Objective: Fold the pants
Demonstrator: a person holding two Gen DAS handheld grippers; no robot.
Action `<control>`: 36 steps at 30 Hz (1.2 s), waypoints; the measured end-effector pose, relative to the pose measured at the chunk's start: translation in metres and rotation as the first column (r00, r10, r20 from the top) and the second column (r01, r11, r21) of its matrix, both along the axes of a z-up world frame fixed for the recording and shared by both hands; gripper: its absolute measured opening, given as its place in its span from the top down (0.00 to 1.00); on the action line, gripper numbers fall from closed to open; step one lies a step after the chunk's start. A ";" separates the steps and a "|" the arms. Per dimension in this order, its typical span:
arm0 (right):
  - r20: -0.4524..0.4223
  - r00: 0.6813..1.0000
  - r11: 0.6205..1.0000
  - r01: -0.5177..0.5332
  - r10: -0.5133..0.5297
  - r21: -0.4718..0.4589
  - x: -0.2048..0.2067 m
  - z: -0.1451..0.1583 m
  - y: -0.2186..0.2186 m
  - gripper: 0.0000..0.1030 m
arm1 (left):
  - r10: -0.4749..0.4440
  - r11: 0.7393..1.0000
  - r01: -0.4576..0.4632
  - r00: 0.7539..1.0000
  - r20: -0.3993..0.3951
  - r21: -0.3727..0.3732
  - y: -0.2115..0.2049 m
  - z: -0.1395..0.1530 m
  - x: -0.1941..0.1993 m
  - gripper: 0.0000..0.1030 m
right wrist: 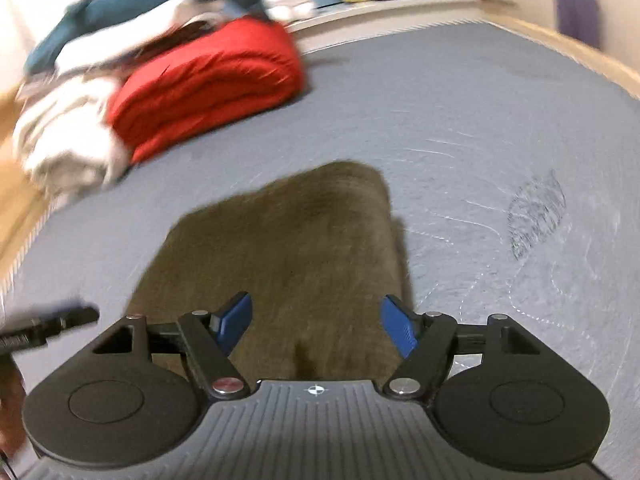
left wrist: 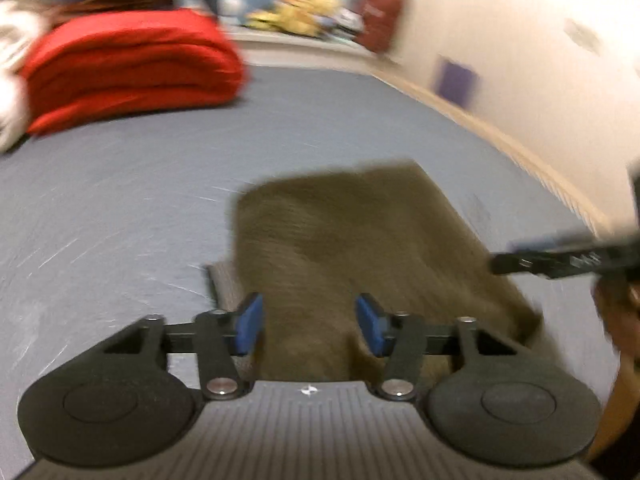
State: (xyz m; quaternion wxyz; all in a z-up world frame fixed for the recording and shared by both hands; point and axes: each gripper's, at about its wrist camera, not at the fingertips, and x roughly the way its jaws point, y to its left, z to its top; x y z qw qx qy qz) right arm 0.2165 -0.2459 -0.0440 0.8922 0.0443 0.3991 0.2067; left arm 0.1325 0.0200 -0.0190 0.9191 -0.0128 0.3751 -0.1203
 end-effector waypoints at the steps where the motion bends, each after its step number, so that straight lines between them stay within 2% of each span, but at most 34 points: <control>1: -0.007 0.999 0.998 -0.044 0.044 -0.046 -0.004 -0.005 0.005 0.29 | -0.026 0.999 0.029 0.998 -0.064 0.046 -0.007 -0.014 0.001 0.56; 2: -0.037 0.995 0.989 -0.100 0.097 -0.111 -0.008 -0.015 0.013 0.29 | -0.040 0.993 0.056 0.988 -0.152 0.102 -0.013 -0.032 0.002 0.56; 3: -0.075 0.987 0.970 -0.153 0.141 -0.186 -0.014 -0.028 0.020 0.29 | -0.066 0.984 0.094 0.980 -0.186 0.148 -0.018 -0.045 -0.003 0.55; 4: -0.095 0.980 0.951 -0.194 0.176 -0.241 -0.018 -0.039 0.023 0.30 | -0.098 0.971 0.130 0.982 -0.162 0.199 -0.025 -0.045 -0.011 0.55; 5: -0.108 0.973 0.943 -0.226 0.205 -0.244 -0.023 -0.045 0.023 0.30 | -0.107 0.965 0.142 0.981 -0.164 0.218 -0.029 -0.041 -0.013 0.55; 8: -0.128 0.966 0.936 -0.252 0.226 -0.246 -0.026 -0.040 0.018 0.31 | -0.088 0.972 0.125 0.978 -0.190 0.196 -0.027 -0.032 -0.016 0.55; 10: -0.139 0.964 0.935 -0.256 0.227 -0.246 -0.030 -0.038 0.018 0.32 | -0.070 0.978 0.101 0.983 -0.168 0.182 -0.020 -0.023 -0.001 0.55; 12: -0.108 0.964 0.923 -0.263 0.241 -0.280 -0.034 -0.033 0.025 0.35 | -0.008 0.995 0.018 0.995 -0.104 0.100 -0.009 -0.009 0.007 0.54; 14: -0.061 0.967 0.923 -0.252 0.246 -0.291 -0.043 -0.020 0.028 0.35 | 0.076 0.997 -0.075 0.996 -0.038 0.014 0.005 0.001 0.013 0.43; 15: -0.039 0.971 0.930 -0.238 0.237 -0.279 -0.046 -0.015 0.026 0.35 | 0.137 0.991 -0.137 0.991 -0.004 -0.005 0.012 0.003 0.017 0.26; 16: -0.021 0.974 0.939 -0.222 0.224 -0.263 -0.047 -0.009 0.024 0.35 | 0.190 0.982 -0.190 0.982 0.012 -0.010 0.017 0.002 0.023 0.16; 17: 0.000 0.980 0.950 -0.194 0.200 -0.243 -0.046 -0.004 0.022 0.34 | 0.234 0.972 -0.234 0.972 0.002 -0.018 0.024 -0.003 0.028 0.16; 18: 0.013 0.985 0.960 -0.165 0.173 -0.226 -0.044 -0.003 0.018 0.30 | 0.265 0.962 -0.268 0.963 -0.050 -0.049 0.032 -0.012 0.034 0.16; 19: 0.014 0.990 0.969 -0.133 0.139 -0.209 -0.041 -0.004 0.014 0.21 | 0.279 0.951 -0.292 0.952 -0.123 -0.097 0.040 -0.023 0.040 0.16; 21: -0.034 0.998 0.982 -0.064 0.059 -0.178 -0.031 -0.017 0.007 0.14 | 0.270 0.914 -0.341 0.915 -0.299 -0.221 0.054 -0.052 0.050 0.16; 22: -0.083 0.996 0.986 -0.045 0.032 -0.162 -0.027 -0.027 0.004 0.14 | 0.261 0.896 -0.360 0.900 -0.350 -0.258 0.058 -0.064 0.054 0.13; 24: -0.194 0.981 0.995 -0.018 -0.002 -0.101 -0.018 -0.052 -0.006 0.14 | 0.262 0.860 -0.398 0.882 -0.392 -0.319 0.063 -0.080 0.054 0.10; 25: -0.234 0.972 0.999 0.011 -0.023 -0.053 -0.014 -0.060 -0.012 0.13 | 0.261 0.851 -0.403 0.881 -0.394 -0.337 0.065 -0.083 0.054 0.10; 26: -0.270 0.962 0.999 0.039 -0.039 -0.003 -0.012 -0.065 -0.017 0.13 | 0.255 0.853 -0.395 0.885 -0.390 -0.340 0.065 -0.083 0.055 0.10; 27: -0.310 0.950 0.997 0.062 -0.043 0.052 -0.008 -0.069 -0.023 0.17 | 0.234 0.854 -0.381 0.890 -0.391 -0.355 0.066 -0.081 0.052 0.20; 28: -0.335 0.941 0.991 0.076 -0.036 0.109 -0.005 -0.071 -0.028 0.32 | 0.206 0.842 -0.372 0.891 -0.404 -0.390 0.066 -0.079 0.052 0.27; 29: -0.345 0.938 0.986 0.093 -0.039 0.140 -0.004 -0.070 -0.033 0.37 | 0.228 0.837 -0.389 0.887 -0.402 -0.384 0.068 -0.074 0.047 0.30; 31: -0.334 0.941 0.981 0.106 -0.046 0.163 -0.004 -0.062 -0.040 0.60 | 0.240 0.836 -0.394 0.889 -0.391 -0.382 0.066 -0.065 0.042 0.42; 33: -0.286 0.956 0.976 0.123 -0.068 0.178 -0.002 -0.049 -0.049 0.68 | 0.207 0.850 -0.356 0.904 -0.375 -0.389 0.059 -0.060 0.039 0.43; 35: -0.190 0.977 0.989 0.112 -0.091 0.101 -0.003 -0.039 -0.048 0.71 | 0.186 0.885 -0.312 0.917 -0.352 -0.346 0.054 -0.061 0.039 0.41; 36: -0.163 0.981 0.992 0.112 -0.102 0.057 -0.003 -0.040 -0.046 0.71 | 0.193 0.881 -0.324 0.912 -0.363 -0.344 0.054 -0.068 0.041 0.36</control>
